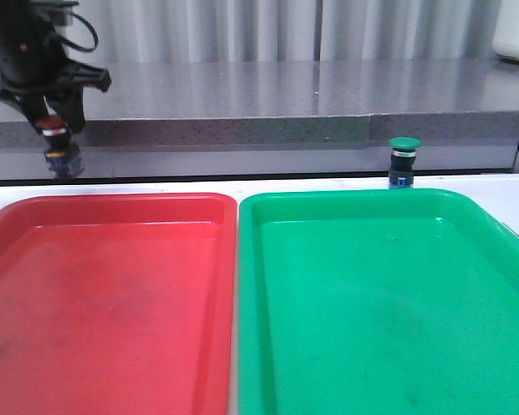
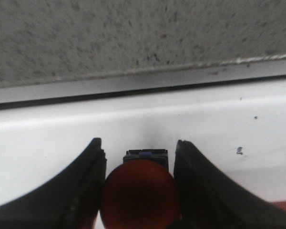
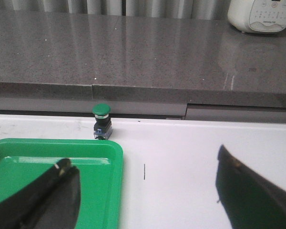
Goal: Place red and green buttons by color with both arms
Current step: 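Carry the red button into the red tray and release it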
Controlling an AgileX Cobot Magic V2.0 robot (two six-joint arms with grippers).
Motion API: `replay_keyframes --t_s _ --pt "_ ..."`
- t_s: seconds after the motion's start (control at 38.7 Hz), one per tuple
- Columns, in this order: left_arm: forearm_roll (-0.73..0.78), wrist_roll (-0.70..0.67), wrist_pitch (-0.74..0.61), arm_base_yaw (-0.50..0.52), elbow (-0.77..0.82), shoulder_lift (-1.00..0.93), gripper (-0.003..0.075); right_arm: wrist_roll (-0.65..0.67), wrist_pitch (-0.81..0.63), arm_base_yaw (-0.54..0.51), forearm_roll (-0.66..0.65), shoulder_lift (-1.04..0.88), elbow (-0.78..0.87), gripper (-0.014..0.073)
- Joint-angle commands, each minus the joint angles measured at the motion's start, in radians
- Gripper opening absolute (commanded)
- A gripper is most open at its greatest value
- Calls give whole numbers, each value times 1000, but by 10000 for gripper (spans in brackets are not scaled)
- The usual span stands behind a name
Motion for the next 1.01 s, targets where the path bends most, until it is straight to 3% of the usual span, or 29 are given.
replay_keyframes --t_s 0.0,0.21,0.34,0.49,0.72,0.83,0.98 --pt "6 -3 -27 -10 14 -162 20 0 -76 -5 -7 14 -36 601" --pt "4 -53 -109 -115 439 -461 22 0 -75 -5 -7 14 -36 601" --pt "4 -63 -164 -211 629 -535 22 0 -75 -5 -7 14 -36 601" --pt "8 -63 -265 -310 718 -484 22 0 -75 -5 -7 14 -36 601" --pt "13 -63 -258 -324 718 -407 27 0 -75 -5 -7 14 -36 601" --pt "13 -63 -258 -324 718 -407 124 0 -75 -5 -7 14 -36 601" --pt "13 -63 -240 -324 718 -407 402 0 -75 -5 -7 14 -36 601"
